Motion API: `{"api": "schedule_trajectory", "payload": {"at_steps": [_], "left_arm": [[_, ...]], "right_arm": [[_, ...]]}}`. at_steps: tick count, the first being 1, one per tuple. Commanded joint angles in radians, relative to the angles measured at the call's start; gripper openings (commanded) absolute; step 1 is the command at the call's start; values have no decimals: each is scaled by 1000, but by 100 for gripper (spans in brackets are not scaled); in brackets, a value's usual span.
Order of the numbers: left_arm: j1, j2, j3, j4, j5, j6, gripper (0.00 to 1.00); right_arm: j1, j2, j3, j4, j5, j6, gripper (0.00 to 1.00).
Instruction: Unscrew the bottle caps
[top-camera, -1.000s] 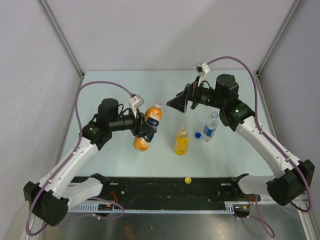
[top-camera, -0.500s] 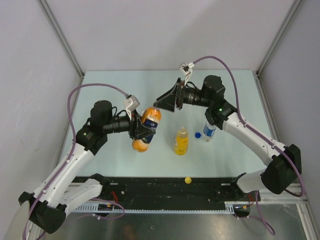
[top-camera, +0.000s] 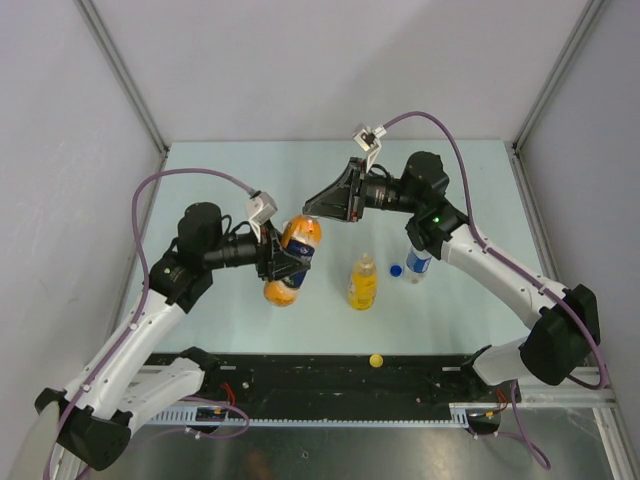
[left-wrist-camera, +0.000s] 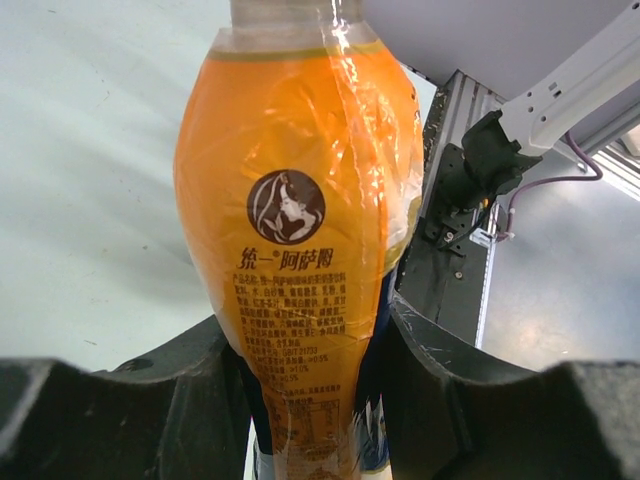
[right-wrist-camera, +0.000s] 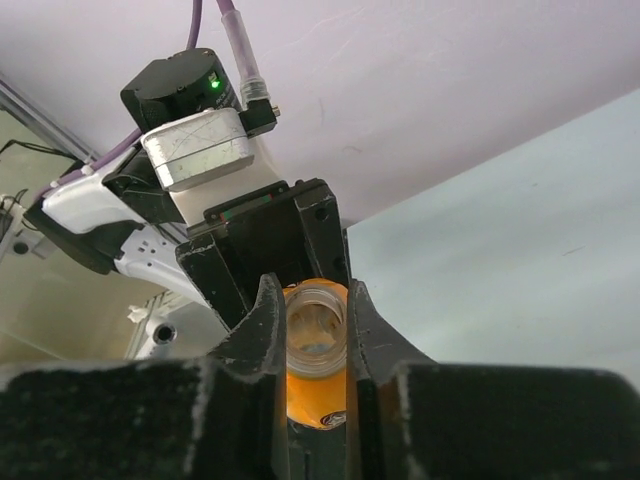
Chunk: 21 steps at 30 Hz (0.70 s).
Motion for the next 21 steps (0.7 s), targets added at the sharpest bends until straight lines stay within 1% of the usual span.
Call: {"api": "schedule_trajectory", "payload": {"at_steps": [1,3,4,5,6,7,8,9,10,12,16,21], "left_arm": [[3,-20,23,49,0,7,5],[3,-22,24,51,-3,5,10],[3,-23,25,51,-4,4,14],[3,-24,26,52,-6,4,25],[3,-24,27,53,-11,3,42],[3,-24,29,52,-18,0,62],[3,-24,30,52,-25,-2,78],[3,-24,30,51,-32,-5,88],[3,-25,32,51,-40,-6,94],[3,-28,31,52,-53,-6,98],[4,-47,28,51,-94,0,99],[4,-88,19,52,-193,13,100]], "right_arm": [[25,-12,8,-29,-42,-45,1],[25,-22,7,-57,-28,-72,0],[25,-29,7,-72,-19,-87,0],[25,-35,7,-86,-8,-101,0],[25,-42,7,-100,2,-115,0],[25,-48,7,-114,12,-129,0],[25,-53,7,-127,22,-143,0],[25,-57,7,-142,32,-156,0],[25,-61,7,-155,41,-169,0],[25,-65,7,-181,58,-193,0],[25,-67,7,-236,113,-249,0],[34,-71,7,-285,269,-326,0]]}}
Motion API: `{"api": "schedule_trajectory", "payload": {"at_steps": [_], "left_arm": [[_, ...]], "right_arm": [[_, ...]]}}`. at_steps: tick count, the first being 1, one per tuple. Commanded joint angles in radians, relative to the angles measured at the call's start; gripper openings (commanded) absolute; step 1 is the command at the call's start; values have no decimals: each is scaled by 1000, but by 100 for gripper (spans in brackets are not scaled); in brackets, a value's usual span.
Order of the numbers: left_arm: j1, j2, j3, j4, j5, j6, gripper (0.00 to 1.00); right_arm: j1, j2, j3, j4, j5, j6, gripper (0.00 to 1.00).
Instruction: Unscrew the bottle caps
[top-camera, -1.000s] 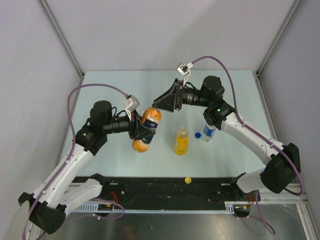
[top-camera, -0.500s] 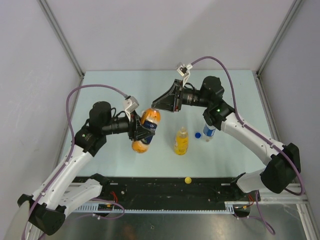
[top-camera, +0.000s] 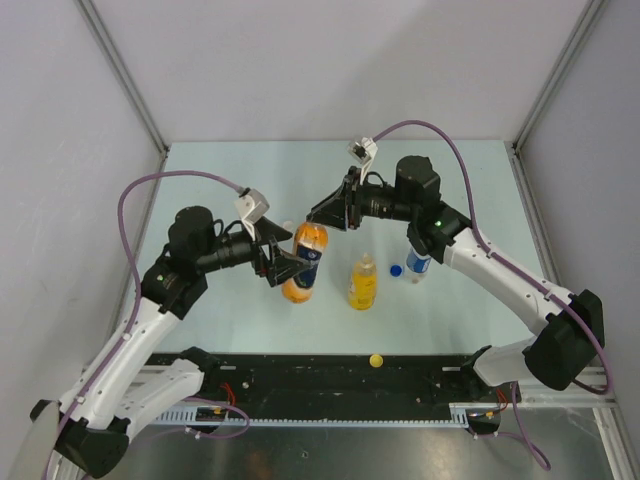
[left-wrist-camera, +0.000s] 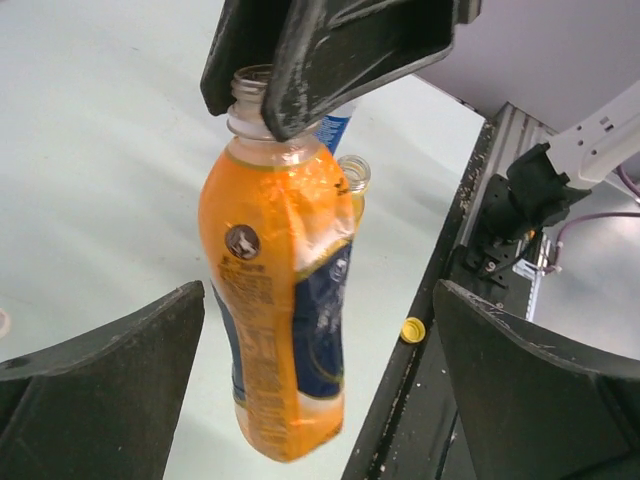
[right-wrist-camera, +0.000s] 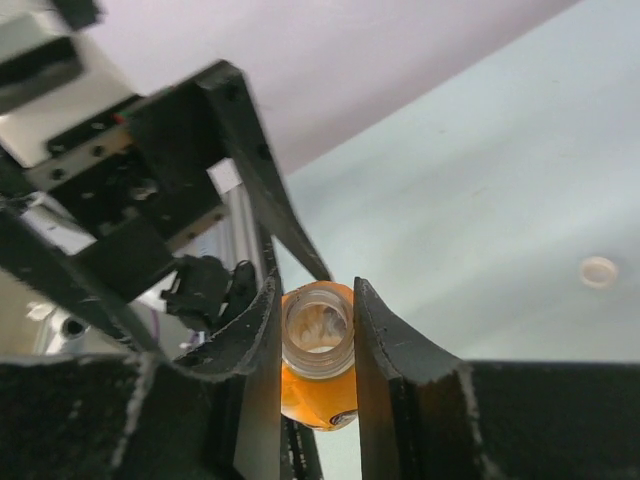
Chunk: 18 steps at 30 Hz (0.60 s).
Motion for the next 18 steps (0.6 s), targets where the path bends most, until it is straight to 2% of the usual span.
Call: {"api": "schedule_trajectory", "payload": {"at_steps": [1,5,12,18], "left_arm": [[4,-54,16,36,-112,20,99],[4,-80,2,34,-162,26,100],[4,-85,-15,35,-170,26,99],[4,-79,-28,35,-170,29,99]], "right_arm": [[15,-40,7,-46,189,-110,0],[46,-39,8,-42,388,-187,0],[103,-38,7,7,759,-357,0],[122,-46,7,19,927,-482,0]]}}
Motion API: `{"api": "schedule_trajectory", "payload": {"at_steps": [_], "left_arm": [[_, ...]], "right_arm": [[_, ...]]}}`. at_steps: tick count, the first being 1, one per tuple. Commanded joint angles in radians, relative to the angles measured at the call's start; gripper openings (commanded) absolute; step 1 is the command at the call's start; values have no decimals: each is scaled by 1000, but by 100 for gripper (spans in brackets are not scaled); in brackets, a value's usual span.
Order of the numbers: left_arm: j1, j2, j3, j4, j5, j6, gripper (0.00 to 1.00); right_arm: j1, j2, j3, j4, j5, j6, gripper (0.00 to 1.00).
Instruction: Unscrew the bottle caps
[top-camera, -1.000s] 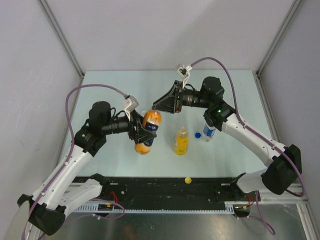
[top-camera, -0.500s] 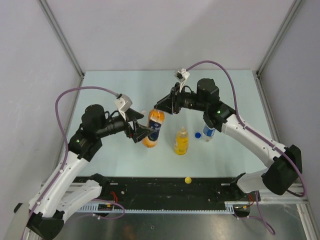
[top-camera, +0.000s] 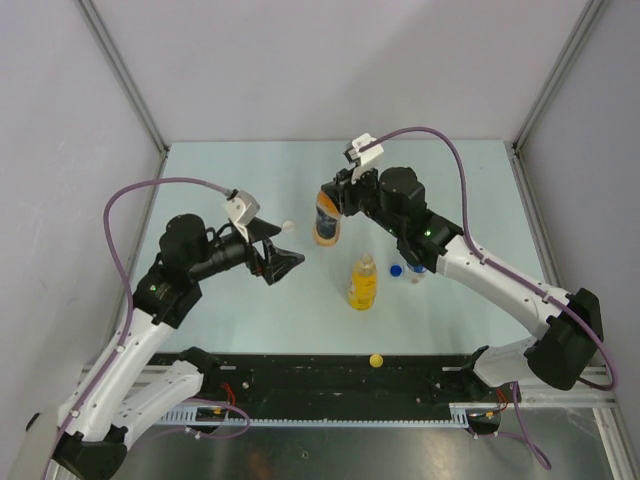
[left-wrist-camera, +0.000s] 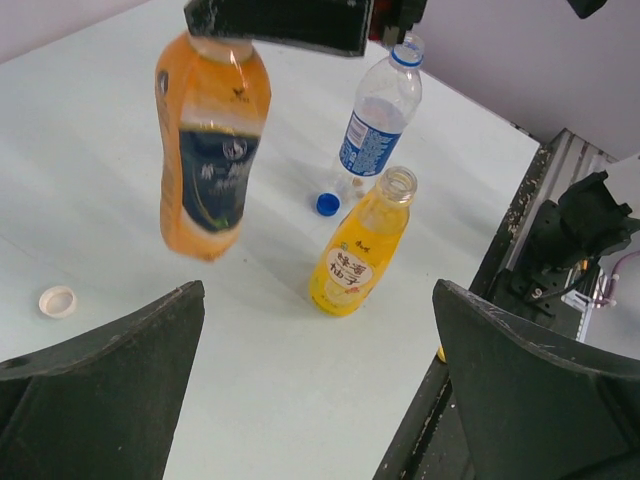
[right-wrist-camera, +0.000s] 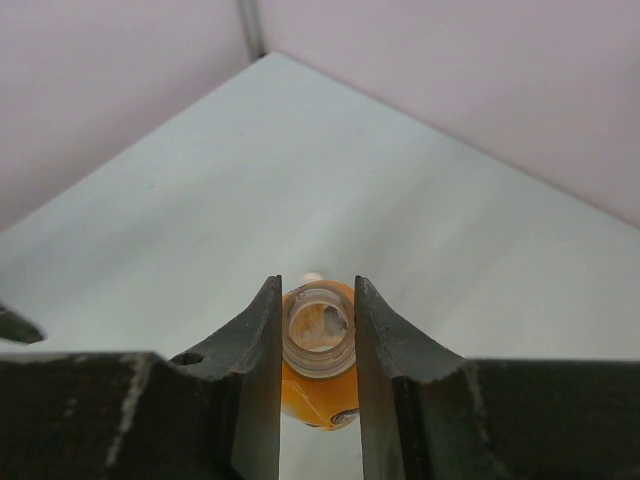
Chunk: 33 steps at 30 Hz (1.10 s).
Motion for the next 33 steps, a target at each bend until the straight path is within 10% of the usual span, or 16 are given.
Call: {"api": "schedule_trajectory", "payload": {"at_steps": [1,19,33], "left_arm": [[4,0,-8,30,-13,21,99],[4,52,-3,32,1,22,100],[4,58,-12,30,3,32,99]], "right_arm": [[14,-47,7,68,214,-148,0],[-84,62,-11,26,191,-125,0],[-128,101,-252,328,101,-65,1]]}}
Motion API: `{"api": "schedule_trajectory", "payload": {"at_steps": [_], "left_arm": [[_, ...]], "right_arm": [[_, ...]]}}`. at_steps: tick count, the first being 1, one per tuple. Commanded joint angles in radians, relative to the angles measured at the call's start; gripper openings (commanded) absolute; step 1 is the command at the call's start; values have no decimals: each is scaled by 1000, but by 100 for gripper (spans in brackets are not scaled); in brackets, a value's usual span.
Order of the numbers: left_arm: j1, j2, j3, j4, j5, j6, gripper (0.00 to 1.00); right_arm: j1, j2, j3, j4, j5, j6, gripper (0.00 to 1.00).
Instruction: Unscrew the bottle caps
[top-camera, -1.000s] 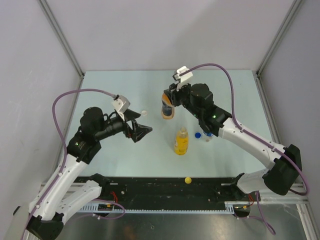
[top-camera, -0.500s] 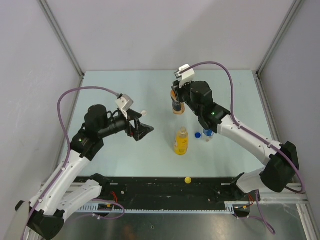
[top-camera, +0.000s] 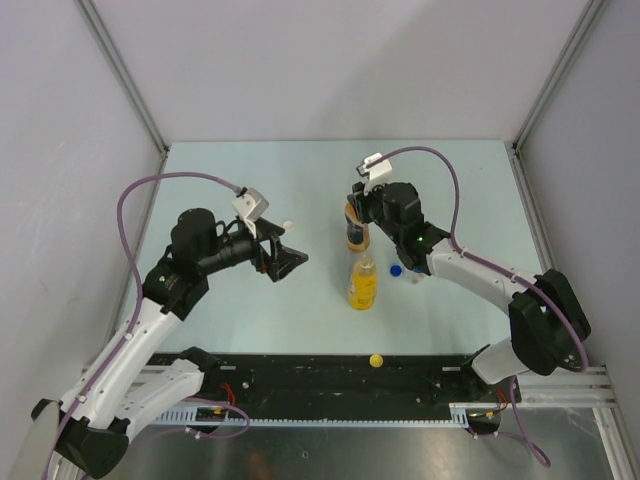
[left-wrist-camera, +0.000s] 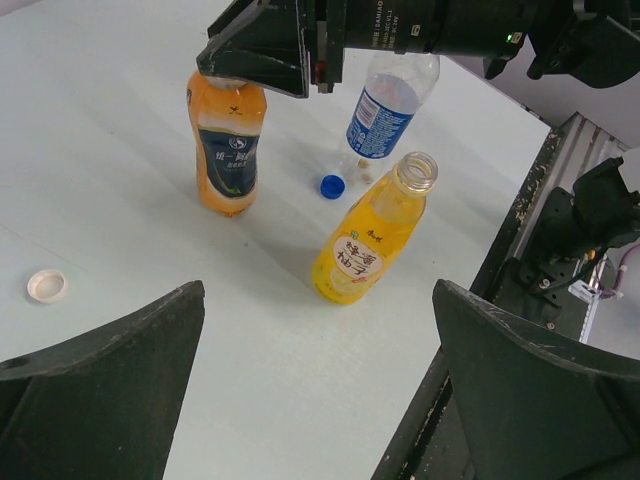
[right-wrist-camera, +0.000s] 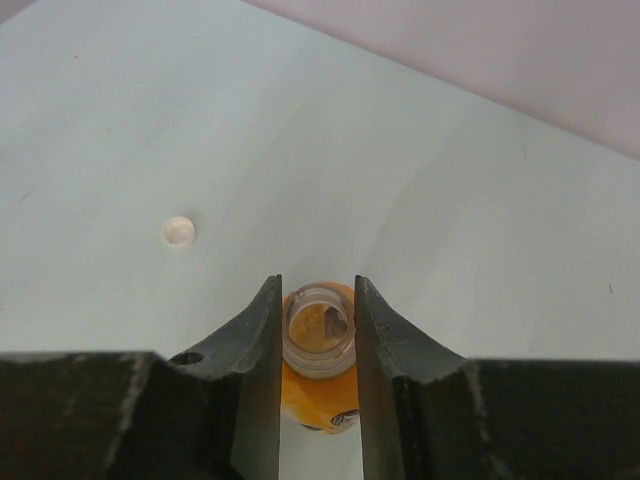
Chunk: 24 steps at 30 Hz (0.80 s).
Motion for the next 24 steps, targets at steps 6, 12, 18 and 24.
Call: {"api": "schedule_trajectory", "payload": {"at_steps": [6,12,18,24], "left_arm": [[4,-14,-17,30,-4,26,100],[4,-12,-21,30,-7,28,99],[4,-12,-25,30,-2,34,99],[4,-17,-32,30,-3,32,99]], "right_arm": [[-8,25,-33,105,-41,39,25],[-17,-19,-57,129,-79,67,62],[-36,-87,-57,144,-158,121,87],[-60,-150,-57,181,-277,188,99]]}}
